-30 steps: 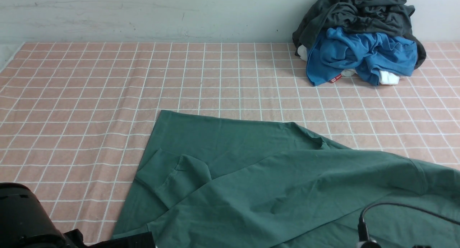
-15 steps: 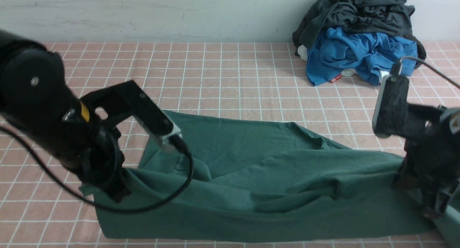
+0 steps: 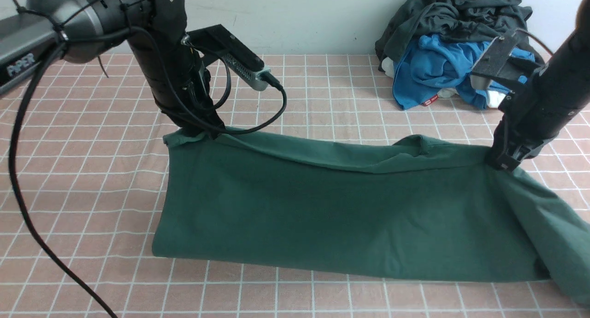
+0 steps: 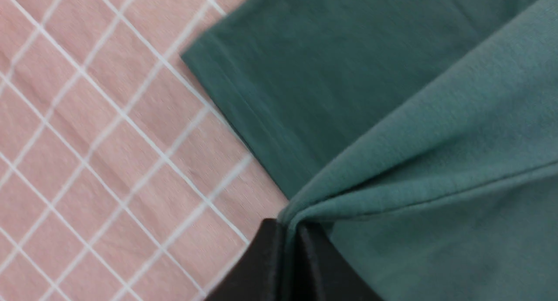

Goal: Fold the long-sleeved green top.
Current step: Use both arms to drag the lower edge of the fabric forward and fold it over the upper edge, then use the right arm to clamp the right edge of the fabric

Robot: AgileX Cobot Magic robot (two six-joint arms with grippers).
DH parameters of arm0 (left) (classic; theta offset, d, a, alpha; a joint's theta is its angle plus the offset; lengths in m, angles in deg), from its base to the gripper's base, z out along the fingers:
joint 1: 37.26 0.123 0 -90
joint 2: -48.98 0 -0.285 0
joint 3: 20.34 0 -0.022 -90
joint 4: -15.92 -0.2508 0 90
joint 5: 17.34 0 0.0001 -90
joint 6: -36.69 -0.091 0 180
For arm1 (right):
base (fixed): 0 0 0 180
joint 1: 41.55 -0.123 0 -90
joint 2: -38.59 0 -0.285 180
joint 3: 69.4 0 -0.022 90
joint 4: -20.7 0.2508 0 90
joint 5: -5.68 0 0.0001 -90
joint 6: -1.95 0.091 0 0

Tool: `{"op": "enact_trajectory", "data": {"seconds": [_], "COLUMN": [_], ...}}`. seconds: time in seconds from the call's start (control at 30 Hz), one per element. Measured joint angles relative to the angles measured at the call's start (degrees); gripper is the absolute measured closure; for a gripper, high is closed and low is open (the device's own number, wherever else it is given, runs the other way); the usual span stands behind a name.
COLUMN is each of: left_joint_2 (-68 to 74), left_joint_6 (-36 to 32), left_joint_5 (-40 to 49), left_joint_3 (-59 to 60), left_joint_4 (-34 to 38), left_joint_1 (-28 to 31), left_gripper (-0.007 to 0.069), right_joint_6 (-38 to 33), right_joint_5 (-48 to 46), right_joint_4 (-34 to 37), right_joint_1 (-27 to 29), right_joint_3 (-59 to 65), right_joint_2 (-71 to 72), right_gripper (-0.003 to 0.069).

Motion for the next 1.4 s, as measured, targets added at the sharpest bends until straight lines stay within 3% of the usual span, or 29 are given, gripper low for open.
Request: {"op": "enact_trajectory", "data": {"seconds": [0.23,0.47,0.57,0.6,0.73,0.9,1.0,1.1,1.2,1.4], "left_joint_2": [7.8,12.0,12.6,12.7,12.8,12.8,12.8,12.8,12.5,10.2], "left_joint_6": [0.1,0.2,2.4,2.7,6.7,8.2,8.2,7.9,7.8,7.7], "left_joint_5": [-0.7,-4.5,-6.1,-6.2,-3.1,2.7,4.6,4.7,5.0,5.5], "left_joint_3": [-5.1,-5.3,-5.3,-5.4,-7.1,-9.0,-9.3,-9.3,-9.3,-9.3], "left_joint_4": [-0.2,-0.4,0.0,0.0,0.3,2.0,4.6,5.5,6.6,7.0], "left_joint_1": [2.2,4.2,4.4,4.4,4.4,4.1,3.0,2.2,1.8,1.8], "left_gripper": [0.0602,0.0476,0.0343,0.033,0.0256,0.0284,0.0387,0.0491,0.0591,0.0628], "right_joint_6": [0.1,3.7,12.3,13.0,26.7,27.9,22.5,19.0,18.0,24.2], "right_joint_5": [5.1,12.5,18.2,18.4,16.0,7.4,4.6,5.1,8.8,16.5], "right_joint_4": [-0.3,-1.5,-4.7,-5.0,-9.0,-4.6,4.4,7.1,6.6,1.7], "right_joint_1": [0.0,0.1,0.2,0.2,0.2,-1.7,-6.3,-9.6,-12.2,-12.5], "right_joint_3": [-4.6,-6.2,-6.3,-6.3,-8.0,-8.6,-7.9,-7.9,-7.9,-7.9], "right_joint_2": [-6.7,-10.8,-11.2,-11.2,-11.2,-10.9,-11.5,-12.9,-15.9,-19.7], "right_gripper": [0.0628,0.0499,0.0383,0.0378,0.0323,0.0347,0.0412,0.0469,0.0526,0.0582]}}
